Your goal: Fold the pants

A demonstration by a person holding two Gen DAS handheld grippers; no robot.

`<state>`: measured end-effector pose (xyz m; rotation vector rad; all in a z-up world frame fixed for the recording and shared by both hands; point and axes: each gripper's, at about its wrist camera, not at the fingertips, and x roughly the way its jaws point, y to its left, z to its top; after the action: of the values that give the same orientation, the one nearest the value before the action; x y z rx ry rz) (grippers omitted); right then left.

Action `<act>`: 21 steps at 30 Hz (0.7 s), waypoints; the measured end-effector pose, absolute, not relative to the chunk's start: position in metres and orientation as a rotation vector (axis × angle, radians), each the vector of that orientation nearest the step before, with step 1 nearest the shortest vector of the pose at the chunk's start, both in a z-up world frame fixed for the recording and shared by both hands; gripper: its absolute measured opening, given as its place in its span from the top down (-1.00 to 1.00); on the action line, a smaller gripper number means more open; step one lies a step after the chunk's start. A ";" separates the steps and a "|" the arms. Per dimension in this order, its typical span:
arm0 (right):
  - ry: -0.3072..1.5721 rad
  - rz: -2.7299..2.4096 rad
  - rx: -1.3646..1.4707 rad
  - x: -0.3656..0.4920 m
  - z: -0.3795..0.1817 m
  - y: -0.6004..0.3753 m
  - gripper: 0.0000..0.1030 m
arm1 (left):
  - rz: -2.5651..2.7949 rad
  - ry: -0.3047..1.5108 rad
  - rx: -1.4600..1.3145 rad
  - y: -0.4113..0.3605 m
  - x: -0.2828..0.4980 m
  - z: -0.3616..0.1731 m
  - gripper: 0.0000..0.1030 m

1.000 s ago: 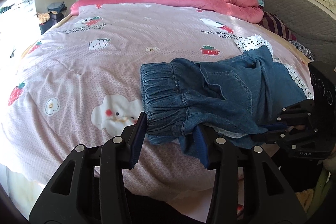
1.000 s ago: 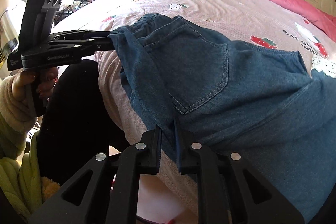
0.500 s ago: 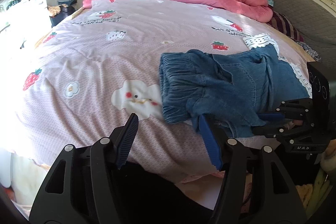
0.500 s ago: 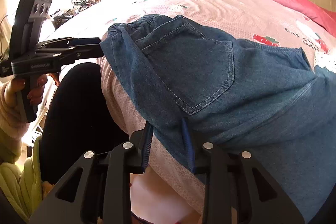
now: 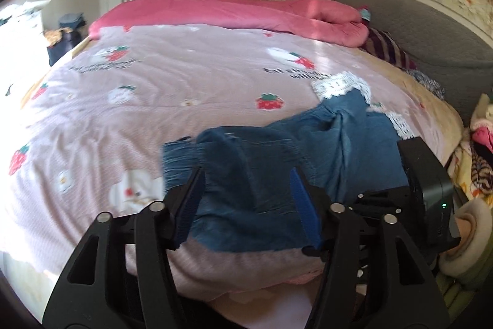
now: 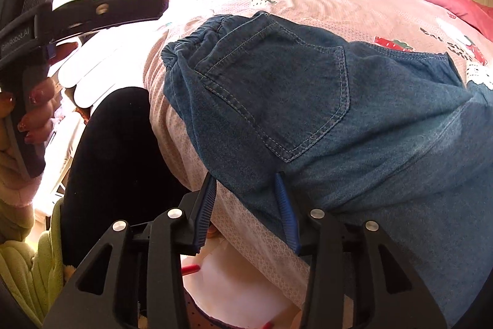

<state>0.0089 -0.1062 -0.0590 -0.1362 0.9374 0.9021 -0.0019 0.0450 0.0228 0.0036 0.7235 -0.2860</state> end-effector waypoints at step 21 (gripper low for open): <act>0.974 0.648 0.012 0.049 -0.060 -0.157 0.18 | -0.248 0.884 -0.035 0.053 0.013 -0.059 0.37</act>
<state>0.0486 -0.1567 -0.0600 0.0119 0.9739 0.6480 0.0128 0.0529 -0.0589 -0.0352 0.8838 -0.2484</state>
